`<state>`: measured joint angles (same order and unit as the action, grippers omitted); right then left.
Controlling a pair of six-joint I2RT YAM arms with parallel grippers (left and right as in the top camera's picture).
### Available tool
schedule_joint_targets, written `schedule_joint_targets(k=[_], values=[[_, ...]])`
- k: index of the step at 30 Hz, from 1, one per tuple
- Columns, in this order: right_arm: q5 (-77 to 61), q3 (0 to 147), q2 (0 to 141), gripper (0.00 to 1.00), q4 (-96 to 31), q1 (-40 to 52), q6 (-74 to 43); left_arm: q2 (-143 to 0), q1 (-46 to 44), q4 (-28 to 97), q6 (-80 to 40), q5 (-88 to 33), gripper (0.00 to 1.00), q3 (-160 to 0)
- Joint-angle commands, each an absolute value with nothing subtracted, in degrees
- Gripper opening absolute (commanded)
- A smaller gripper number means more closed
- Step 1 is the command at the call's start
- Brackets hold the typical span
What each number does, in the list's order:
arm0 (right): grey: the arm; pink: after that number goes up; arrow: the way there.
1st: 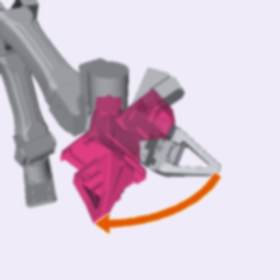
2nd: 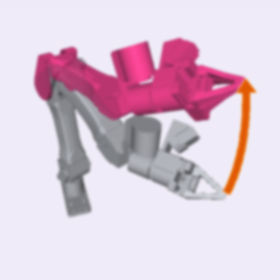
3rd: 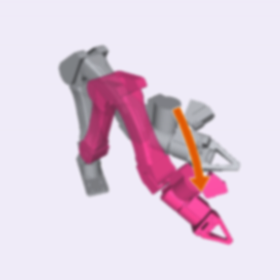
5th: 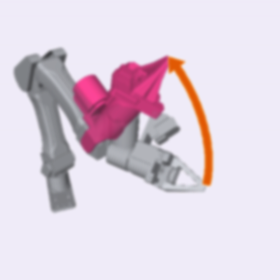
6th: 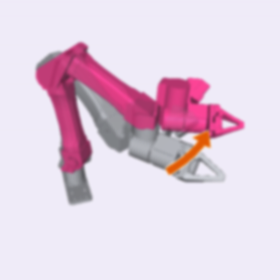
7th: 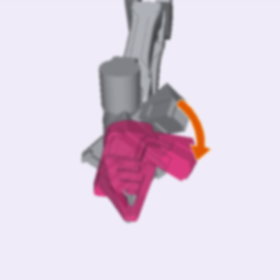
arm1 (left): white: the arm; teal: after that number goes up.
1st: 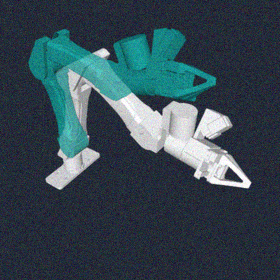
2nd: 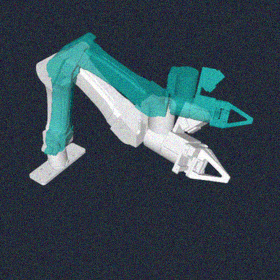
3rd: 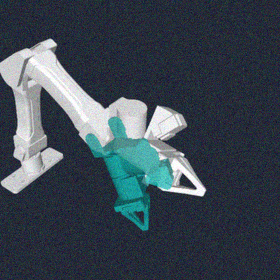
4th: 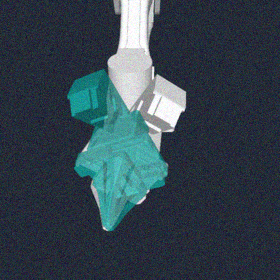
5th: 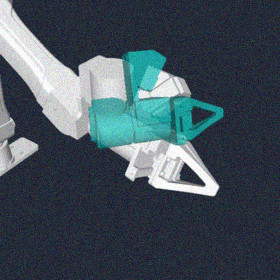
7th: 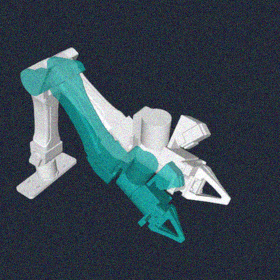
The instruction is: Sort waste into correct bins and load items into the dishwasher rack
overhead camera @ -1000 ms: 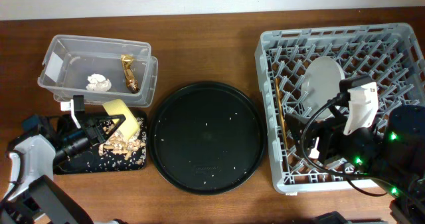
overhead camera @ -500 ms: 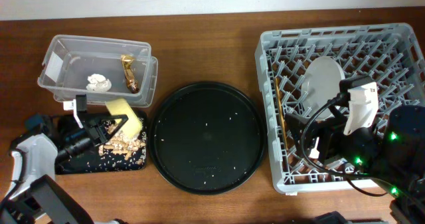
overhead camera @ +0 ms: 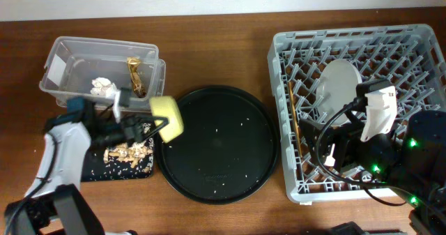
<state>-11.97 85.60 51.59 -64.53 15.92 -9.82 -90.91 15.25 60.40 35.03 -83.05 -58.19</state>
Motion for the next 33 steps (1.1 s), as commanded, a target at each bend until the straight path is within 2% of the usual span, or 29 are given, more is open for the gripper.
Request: schedule_joint_targets(k=[1,2,3,4,5,6,9,12,15,18,30,33], values=[[-12.25,85.78,51.53,0.98,-64.36,16.16,-9.47,-89.78,4.19,45.47,19.35,-78.52,0.0,-67.05],[-12.25,85.78,51.53,0.98,-64.36,16.16,-9.47,-89.8,-0.64,30.44,5.69,-77.89,0.0,-67.46],[-12.25,85.78,51.53,0.98,-64.36,16.16,-9.47,-90.0,-2.87,23.64,-0.49,-76.99,0.0,-67.46],[-12.25,85.78,51.53,0.98,-64.36,16.16,-9.47,-90.5,-7.27,10.79,-13.63,-72.53,0.0,-67.46],[-12.25,85.78,51.53,0.98,-64.36,16.16,-9.47,-91.2,-10.74,2.37,-21.17,-69.8,0.0,-67.46],[-12.25,85.78,51.53,0.98,-64.36,16.16,-9.47,-93.6,-16.51,-12.6,-33.63,-64.29,0.0,-67.46],[-12.25,85.78,51.53,0.98,-64.36,16.16,-9.47,-100.95,-25.43,-33.74,-49.67,-55.42,0.0,-67.46],[-12.25,85.78,51.53,0.98,-64.36,16.16,-9.47,-108.81,-32.1,-45.95,-58.3,-50.26,0.0,-67.59],[-12.25,85.78,51.53,0.98,-64.36,16.16,-9.47,-116.31,-37.47,-53.21,-63.11,-47.44,0.0,-69.38],[-12.25,85.78,51.53,0.98,-64.36,16.16,-9.47,-120.68,-42.17,-53.54,-64.25,-43.44,0.0,-71.05],[-12.25,85.78,51.53,0.98,-64.36,16.16,-9.47,-122.28,-43.03,-53.21,-62.06,-43.48,0.0,-73.78],[-12.25,85.78,51.53,0.98,-64.36,16.16,-9.47,-123.46,-42.61,-51.4,-62.04,-43.64,0.07,-73.78]])
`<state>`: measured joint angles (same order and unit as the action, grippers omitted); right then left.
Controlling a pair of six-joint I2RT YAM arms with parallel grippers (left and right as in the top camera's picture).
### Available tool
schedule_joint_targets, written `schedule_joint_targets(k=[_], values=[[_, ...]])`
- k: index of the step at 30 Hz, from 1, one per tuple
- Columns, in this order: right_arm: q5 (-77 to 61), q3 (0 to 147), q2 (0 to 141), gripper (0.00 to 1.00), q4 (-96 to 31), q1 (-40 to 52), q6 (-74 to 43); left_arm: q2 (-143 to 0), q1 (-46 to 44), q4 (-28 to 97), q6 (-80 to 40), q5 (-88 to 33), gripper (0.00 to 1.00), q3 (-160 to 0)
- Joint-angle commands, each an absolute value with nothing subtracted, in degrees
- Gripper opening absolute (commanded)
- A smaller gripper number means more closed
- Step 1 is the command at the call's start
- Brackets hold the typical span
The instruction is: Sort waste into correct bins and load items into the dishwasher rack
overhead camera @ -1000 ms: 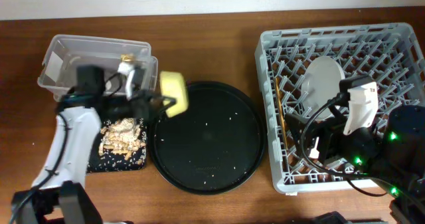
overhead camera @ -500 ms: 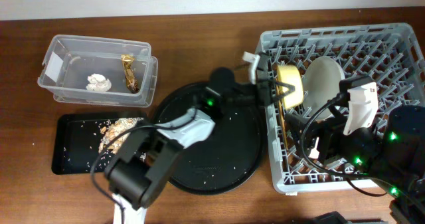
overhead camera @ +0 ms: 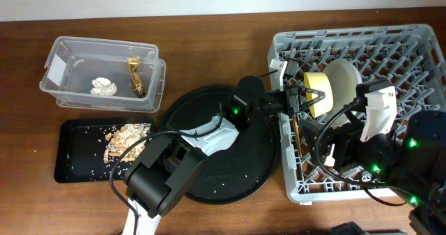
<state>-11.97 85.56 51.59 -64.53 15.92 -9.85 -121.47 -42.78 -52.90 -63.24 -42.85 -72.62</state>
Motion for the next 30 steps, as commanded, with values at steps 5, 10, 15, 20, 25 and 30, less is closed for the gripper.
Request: schedule_joint_targets(k=[5,10,15,20,25,30], values=[[-12.25,85.78,51.53,0.98,-64.36,16.16,-9.47,-124.73,-39.62,-50.26,-61.98,-47.44,0.2,-73.78],[-12.25,85.78,51.53,0.98,-64.36,16.16,-9.47,-124.73,-38.46,-50.3,-60.75,-48.75,0.14,-73.78],[-12.25,85.78,51.53,0.98,-64.36,16.16,-9.47,-124.77,-40.32,-49.74,-64.12,-45.87,0.0,-73.78],[-12.25,85.78,51.53,0.98,-64.36,16.16,-9.47,-124.77,-42.98,-51.92,-75.96,-34.33,0.0,-73.78],[-12.25,85.78,51.53,0.98,-64.36,16.16,-9.47,-124.77,-43.05,-59.37,-81.62,-31.42,0.0,-75.44],[-12.25,85.78,51.53,0.98,-64.36,16.16,-9.47,-125.91,-43.03,-59.11,-83.64,-31.44,0.0,-75.46]])
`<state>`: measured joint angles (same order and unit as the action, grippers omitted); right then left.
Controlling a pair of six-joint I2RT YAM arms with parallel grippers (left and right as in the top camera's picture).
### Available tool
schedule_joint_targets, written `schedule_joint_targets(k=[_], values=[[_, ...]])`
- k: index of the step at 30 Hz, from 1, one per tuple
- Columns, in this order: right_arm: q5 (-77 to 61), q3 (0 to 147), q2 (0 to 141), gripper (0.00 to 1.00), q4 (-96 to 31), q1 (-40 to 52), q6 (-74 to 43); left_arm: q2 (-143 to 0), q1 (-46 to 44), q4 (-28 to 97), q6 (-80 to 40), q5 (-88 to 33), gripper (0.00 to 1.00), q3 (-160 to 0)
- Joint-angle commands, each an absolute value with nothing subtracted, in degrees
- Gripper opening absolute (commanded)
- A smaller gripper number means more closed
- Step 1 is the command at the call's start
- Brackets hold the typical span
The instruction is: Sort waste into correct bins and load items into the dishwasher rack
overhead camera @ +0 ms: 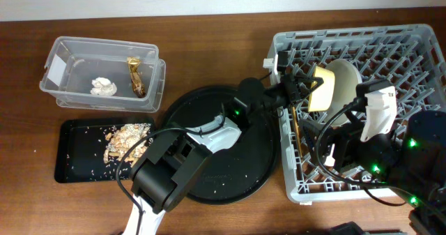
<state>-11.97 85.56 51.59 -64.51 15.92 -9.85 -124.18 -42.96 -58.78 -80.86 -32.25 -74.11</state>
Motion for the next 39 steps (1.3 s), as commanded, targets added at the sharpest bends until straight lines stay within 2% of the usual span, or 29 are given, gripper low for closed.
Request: schedule_joint_targets(k=[1,5,7,9,11,12,13,14,15,16,24,26,28,30,33,35,39], values=[[-12.25,85.78,51.53,0.98,-64.36,16.16,-9.47,-126.65,-43.03,-59.22,-84.73,-31.46,0.0,-75.46],[-12.25,85.78,51.53,0.98,-64.36,16.16,-9.47,-130.15,-42.87,-63.05,-87.31,-31.86,0.0,-75.46],[-12.25,85.78,51.53,0.98,-64.36,16.16,-9.47,-130.17,-41.87,-63.07,-84.42,-32.42,0.0,-75.44],[-12.25,85.78,51.53,0.98,-64.36,16.16,-9.47,-130.17,-38.41,-63.61,-79.13,-37.95,0.0,-75.44],[-12.25,85.78,51.53,0.98,-64.36,16.16,-9.47,-130.17,-35.88,-63.48,-79.15,-42.65,0.02,-75.44],[-12.25,85.78,51.53,0.98,-64.36,16.16,-9.47,-130.17,-34.22,-63.42,-79.15,-44.97,0.06,-75.44],[-12.25,85.78,51.53,0.98,-64.36,16.16,-9.47,-130.17,-33.15,-63.4,-79.15,-46.19,0.13,-75.44],[-12.25,85.78,51.53,0.98,-64.36,16.16,-9.47,-130.17,-31.9,-63.07,-79.07,-47.64,0.43,-75.44],[-12.25,85.78,51.53,0.98,-64.36,16.16,-9.47,-130.17,-31.29,-62.57,-78.15,-48.31,0.81,-75.44],[-12.25,85.78,51.53,0.98,-64.36,16.16,-9.47,-130.17,-30.74,-61.67,-77.69,-49.71,0.99,-75.44],[-12.25,85.78,51.53,0.98,-64.36,16.16,-9.47,-129.36,-29.3,-58.33,-74.54,-57.08,0.99,-75.44],[-12.25,85.78,51.53,0.98,-64.36,16.16,-9.47,-126.67,-27.75,-50.48,-68.77,-59.22,0.99,-75.44],[-12.25,85.78,51.53,0.98,-64.36,16.16,-9.47,-118.45,-25.3,-26.94,-51.77,-57.65,0.99,-75.44],[-12.25,85.78,51.53,0.98,-64.36,16.16,-9.47,-106.96,-23.09,1.65,-32.36,-46.24,0.99,-75.92],[-12.25,85.78,51.53,0.98,-64.36,16.16,-9.47,-91.22,-21.67,31.09,-16.88,-28.97,0.99,-78.98],[-12.25,85.78,51.53,0.98,-64.36,16.16,-9.47,-81.12,-21.69,43.48,-13.34,-16.97,0.99,-80.12],[-12.25,85.78,51.53,0.98,-64.36,16.16,-9.47,-60.8,-21.67,56.29,-13.34,-2.07,0.99,-80.12]])
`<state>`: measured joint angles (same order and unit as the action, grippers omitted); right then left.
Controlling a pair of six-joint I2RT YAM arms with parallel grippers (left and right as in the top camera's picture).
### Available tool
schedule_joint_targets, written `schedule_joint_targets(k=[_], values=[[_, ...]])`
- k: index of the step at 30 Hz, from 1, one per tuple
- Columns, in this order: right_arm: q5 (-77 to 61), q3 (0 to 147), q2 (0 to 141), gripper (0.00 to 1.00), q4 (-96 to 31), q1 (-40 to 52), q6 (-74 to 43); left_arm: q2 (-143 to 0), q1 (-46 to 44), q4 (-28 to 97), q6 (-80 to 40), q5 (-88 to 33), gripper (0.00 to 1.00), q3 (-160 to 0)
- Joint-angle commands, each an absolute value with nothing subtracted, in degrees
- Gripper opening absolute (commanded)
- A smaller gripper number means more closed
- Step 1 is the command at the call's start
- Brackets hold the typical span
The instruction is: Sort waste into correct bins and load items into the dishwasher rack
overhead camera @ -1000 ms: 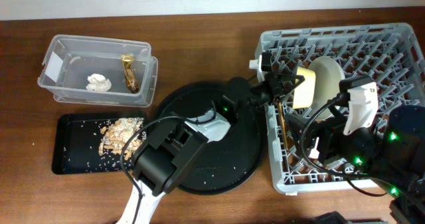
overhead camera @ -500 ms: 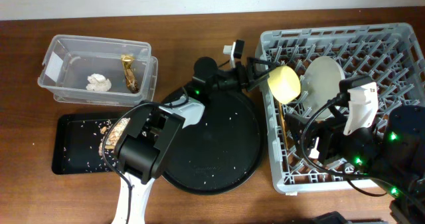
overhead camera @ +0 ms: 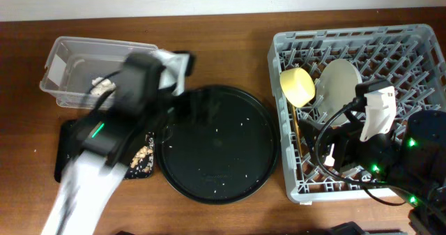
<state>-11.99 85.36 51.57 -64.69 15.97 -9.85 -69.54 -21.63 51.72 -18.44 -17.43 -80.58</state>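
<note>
A yellow bowl (overhead camera: pixel 297 86) rests on its side in the grey dishwasher rack (overhead camera: pixel 418 40), just left of a white plate (overhead camera: pixel 341 85) standing in the tines. My left arm (overhead camera: pixel 129 99) is blurred and lies over the clear bin (overhead camera: pixel 59 67) and the small black tray (overhead camera: pixel 66 155). Its gripper end shows only as a white and dark smear near the bin's right corner, so its state is unreadable. My right arm (overhead camera: pixel 376 123) sits over the rack's near right part, and its fingers do not show.
A large round black tray (overhead camera: pixel 216 144) fills the middle, speckled with crumbs. The clear bin holds a white crumpled scrap (overhead camera: pixel 104 85). Food scraps (overhead camera: pixel 143 157) lie on the small black tray. A brown stick (overhead camera: pixel 295 130) lies along the rack's left side.
My left arm has left the rack and is now back over the bin and small tray. The yellow bowl stays in the rack, free of the gripper. The right arm is unchanged.
First my left gripper held the yellow bowl above the small tray by the bin. Then it reached across the round tray with the bowl at the rack's left side, then closer to the plate. Now the bowl lies in the rack and the arm is back left.
</note>
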Motion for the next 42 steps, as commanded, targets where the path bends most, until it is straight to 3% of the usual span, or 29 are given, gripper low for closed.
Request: schedule_joint_targets(k=[1,7,12,16,21,29,33,42], values=[[-12.25,85.78,51.53,0.98,-64.36,16.16,-9.47,-58.04,-21.67,56.95,-13.02,1.39,0.99,-80.09],[-12.25,85.78,51.53,0.98,-64.36,16.16,-9.47,-42.7,-21.67,66.57,-8.6,19.53,1.0,-78.59],[-12.25,85.78,51.53,0.98,-64.36,16.16,-9.47,-40.42,-19.57,59.31,-8.64,26.35,1.0,-68.4],[-12.25,85.78,51.53,0.98,-64.36,16.16,-9.47,-33.26,-10.63,34.89,-8.67,12.67,1.0,-47.48],[-12.25,85.78,51.53,0.98,-64.36,16.16,-9.47,-20.71,-9.3,13.96,-8.69,2.57,1.0,-21.65],[-12.25,85.78,51.53,0.98,-64.36,16.16,-9.47,-0.12,-9.13,9.82,-8.69,2.46,1.0,-2.72],[-12.25,85.78,51.53,0.98,-64.36,16.16,-9.47,-0.27,-8.01,4.38,-8.67,2.57,1.0,-0.47],[-12.25,85.78,51.53,0.98,-64.36,16.16,-9.47,-0.34,-8.12,4.51,-8.69,2.52,1.0,-0.51]])
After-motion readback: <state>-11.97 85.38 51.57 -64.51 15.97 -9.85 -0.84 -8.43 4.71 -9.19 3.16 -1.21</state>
